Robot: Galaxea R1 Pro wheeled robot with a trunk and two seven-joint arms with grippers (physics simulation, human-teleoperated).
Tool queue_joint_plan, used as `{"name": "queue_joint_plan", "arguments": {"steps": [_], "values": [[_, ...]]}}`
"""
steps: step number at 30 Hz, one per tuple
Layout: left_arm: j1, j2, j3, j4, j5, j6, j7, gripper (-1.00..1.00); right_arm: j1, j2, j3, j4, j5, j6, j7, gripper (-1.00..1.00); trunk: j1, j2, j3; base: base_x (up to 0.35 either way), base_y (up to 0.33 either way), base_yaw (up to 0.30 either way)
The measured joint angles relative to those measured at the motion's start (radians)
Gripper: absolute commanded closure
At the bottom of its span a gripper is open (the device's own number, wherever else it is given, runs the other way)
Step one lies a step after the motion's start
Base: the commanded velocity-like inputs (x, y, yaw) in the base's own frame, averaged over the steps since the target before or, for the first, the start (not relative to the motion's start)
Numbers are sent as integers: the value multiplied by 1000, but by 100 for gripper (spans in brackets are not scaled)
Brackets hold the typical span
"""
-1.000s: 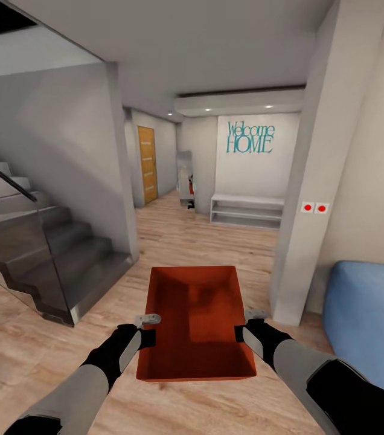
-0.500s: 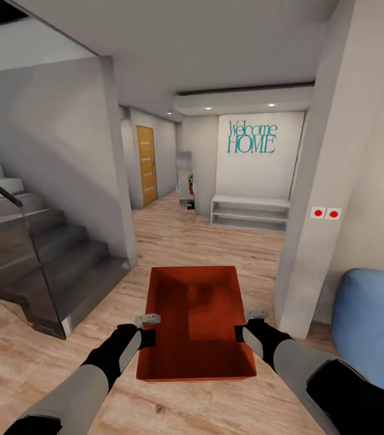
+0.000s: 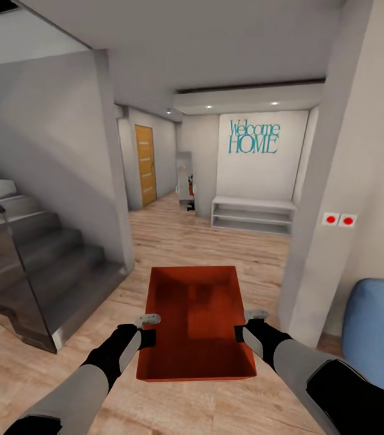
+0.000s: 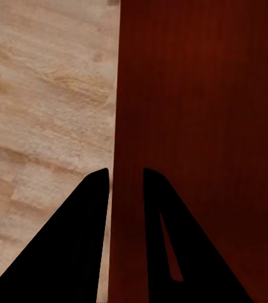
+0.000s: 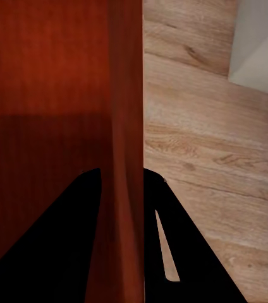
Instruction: Move the two storage containers from the living room to the garage. In the garage, place one container on the floor and stack the other container on top of it (either order is fine).
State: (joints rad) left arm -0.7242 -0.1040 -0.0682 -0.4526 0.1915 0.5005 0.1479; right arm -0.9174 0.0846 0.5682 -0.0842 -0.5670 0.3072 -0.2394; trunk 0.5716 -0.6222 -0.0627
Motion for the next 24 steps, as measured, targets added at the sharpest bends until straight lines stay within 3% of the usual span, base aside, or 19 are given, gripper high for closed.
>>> {"name": "queue_joint_plan", "arguments": {"steps": [24], "values": [[0, 0, 0, 0, 0, -1, 0, 100, 0, 0, 0, 0, 0, -1, 0, 100, 0, 0, 0, 322, 0, 0]]}}
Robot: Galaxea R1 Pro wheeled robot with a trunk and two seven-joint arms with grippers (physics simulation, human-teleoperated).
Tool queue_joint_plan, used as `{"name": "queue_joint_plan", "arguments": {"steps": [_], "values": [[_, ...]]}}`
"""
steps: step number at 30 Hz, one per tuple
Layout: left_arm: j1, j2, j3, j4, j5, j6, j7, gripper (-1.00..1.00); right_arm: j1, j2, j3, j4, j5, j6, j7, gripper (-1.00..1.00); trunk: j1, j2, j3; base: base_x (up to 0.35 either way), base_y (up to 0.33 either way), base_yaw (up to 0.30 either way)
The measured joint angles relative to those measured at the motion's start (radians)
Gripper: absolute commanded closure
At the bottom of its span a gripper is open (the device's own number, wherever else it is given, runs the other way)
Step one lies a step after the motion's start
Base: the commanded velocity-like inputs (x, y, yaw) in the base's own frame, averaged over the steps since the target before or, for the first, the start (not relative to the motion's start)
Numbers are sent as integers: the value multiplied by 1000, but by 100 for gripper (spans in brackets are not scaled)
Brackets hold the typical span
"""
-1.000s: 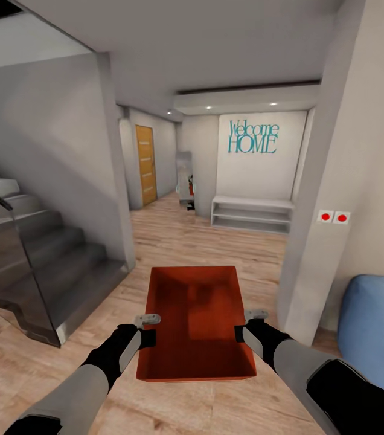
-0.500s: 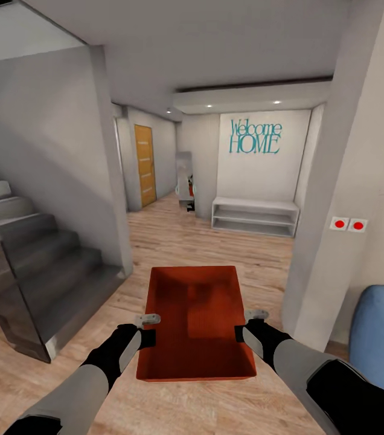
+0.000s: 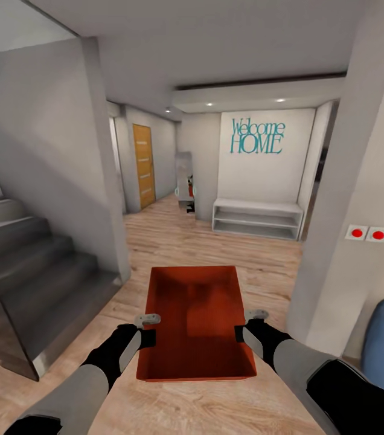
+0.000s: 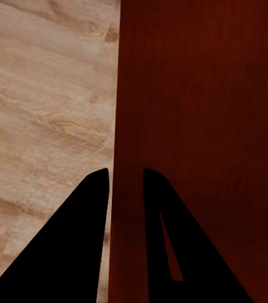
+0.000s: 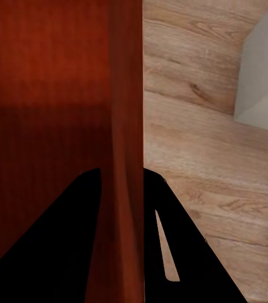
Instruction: Move the two storage containers from the living room to the garage. In the garage, place one container on the floor and stack the other container on top of it (either order is fine).
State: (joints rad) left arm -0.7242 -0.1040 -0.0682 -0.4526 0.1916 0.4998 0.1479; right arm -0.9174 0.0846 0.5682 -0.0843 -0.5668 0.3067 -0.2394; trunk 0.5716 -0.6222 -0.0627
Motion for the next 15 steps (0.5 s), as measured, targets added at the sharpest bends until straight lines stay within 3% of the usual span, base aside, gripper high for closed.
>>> {"name": "queue_joint_plan", "arguments": {"steps": [15], "values": [[0, 0, 0, 0, 0, 0, 0, 100, 0, 0, 0, 0, 0, 0, 0, 100, 0, 0, 0, 322, 0, 0]]}}
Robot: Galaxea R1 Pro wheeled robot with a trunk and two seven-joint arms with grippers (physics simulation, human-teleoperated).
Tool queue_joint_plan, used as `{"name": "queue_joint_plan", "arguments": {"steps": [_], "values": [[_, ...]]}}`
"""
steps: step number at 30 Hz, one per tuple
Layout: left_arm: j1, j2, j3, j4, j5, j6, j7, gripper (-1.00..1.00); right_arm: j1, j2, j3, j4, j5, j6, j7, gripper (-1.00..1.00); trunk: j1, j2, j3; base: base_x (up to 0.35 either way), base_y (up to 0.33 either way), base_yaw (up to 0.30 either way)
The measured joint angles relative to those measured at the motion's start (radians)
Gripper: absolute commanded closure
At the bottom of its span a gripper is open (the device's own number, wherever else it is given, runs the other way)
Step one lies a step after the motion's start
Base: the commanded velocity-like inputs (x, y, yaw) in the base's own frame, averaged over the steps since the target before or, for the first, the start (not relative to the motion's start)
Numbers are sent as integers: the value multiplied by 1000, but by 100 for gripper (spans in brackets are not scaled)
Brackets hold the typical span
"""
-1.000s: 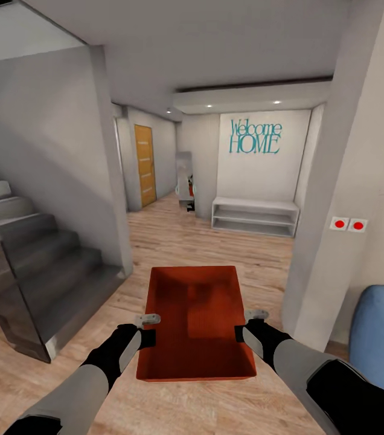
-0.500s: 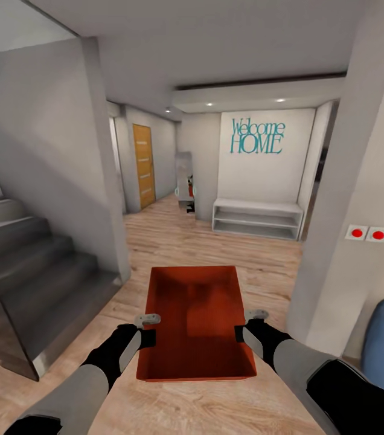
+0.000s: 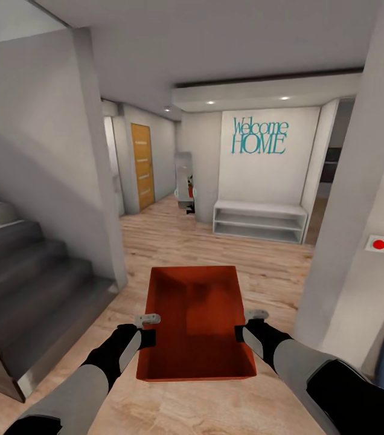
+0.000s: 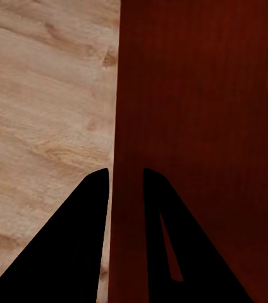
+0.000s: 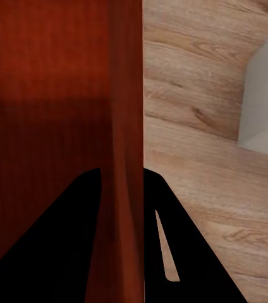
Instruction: Move the two storage containers from the living room to the garage. In the garage, place one container on the floor and stack the other container on top of it (either order is fine).
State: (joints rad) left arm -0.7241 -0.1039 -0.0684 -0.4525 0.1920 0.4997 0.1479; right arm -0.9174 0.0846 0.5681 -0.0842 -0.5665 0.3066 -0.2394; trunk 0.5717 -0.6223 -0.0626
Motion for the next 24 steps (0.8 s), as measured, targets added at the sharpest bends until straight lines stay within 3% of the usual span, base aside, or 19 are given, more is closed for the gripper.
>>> {"name": "queue_joint_plan", "arguments": {"steps": [24], "values": [[0, 1, 0, 0, 1, 1, -1, 100, 0, 0, 1, 0, -2, 1, 0, 100, 0, 0, 0, 322, 0, 0]]}}
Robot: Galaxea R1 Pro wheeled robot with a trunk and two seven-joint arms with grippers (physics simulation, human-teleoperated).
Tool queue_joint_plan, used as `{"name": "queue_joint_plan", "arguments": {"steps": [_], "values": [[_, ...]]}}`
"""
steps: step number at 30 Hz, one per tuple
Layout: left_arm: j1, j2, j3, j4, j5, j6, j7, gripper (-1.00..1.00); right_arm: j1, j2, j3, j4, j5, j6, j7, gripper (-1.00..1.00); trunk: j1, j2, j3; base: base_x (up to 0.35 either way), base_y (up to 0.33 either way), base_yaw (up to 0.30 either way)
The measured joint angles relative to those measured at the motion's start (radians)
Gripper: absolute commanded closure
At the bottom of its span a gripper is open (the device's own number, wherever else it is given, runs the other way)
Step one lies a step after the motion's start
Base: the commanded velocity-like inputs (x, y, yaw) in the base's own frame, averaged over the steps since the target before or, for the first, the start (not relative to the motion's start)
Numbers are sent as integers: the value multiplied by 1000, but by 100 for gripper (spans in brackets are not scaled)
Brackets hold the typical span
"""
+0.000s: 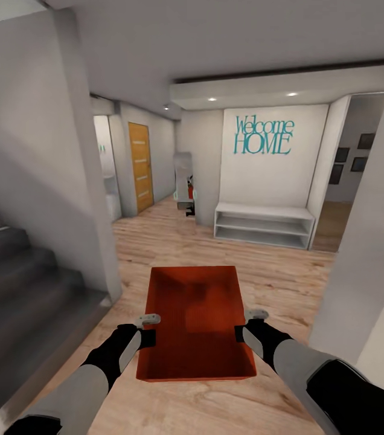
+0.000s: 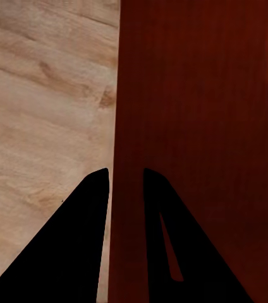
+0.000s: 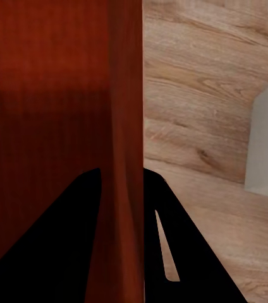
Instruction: Move the two storage containers from the living room to the garage. In the garage, place one container on the floor and stack the other container on top of it (either order is fine).
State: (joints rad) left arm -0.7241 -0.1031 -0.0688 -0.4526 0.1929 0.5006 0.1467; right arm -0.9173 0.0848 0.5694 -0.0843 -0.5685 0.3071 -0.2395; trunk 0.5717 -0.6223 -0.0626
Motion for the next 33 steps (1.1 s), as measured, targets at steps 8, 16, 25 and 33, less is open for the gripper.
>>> {"name": "queue_joint_plan", "arguments": {"steps": [8, 16, 25, 33], "values": [[0, 0, 1, 0, -1, 1, -1, 100, 0, 0, 0, 0, 0, 1, 0, 100, 0, 0, 0, 322, 0, 0], [0, 0, 2, 0, -2, 2, -1, 100, 0, 0, -1, -1, 1, 3, 0, 100, 0, 0, 0, 322, 0, -111], [0, 0, 1, 0, -1, 2, -1, 100, 0, 0, -1, -1, 1, 3, 0, 100, 0, 0, 0, 322, 0, -250], [0, 0, 1, 0, -1, 2, -1, 100, 0, 0, -1, 0, 1, 3, 0, 100, 0, 0, 0, 322, 0, -42]]}}
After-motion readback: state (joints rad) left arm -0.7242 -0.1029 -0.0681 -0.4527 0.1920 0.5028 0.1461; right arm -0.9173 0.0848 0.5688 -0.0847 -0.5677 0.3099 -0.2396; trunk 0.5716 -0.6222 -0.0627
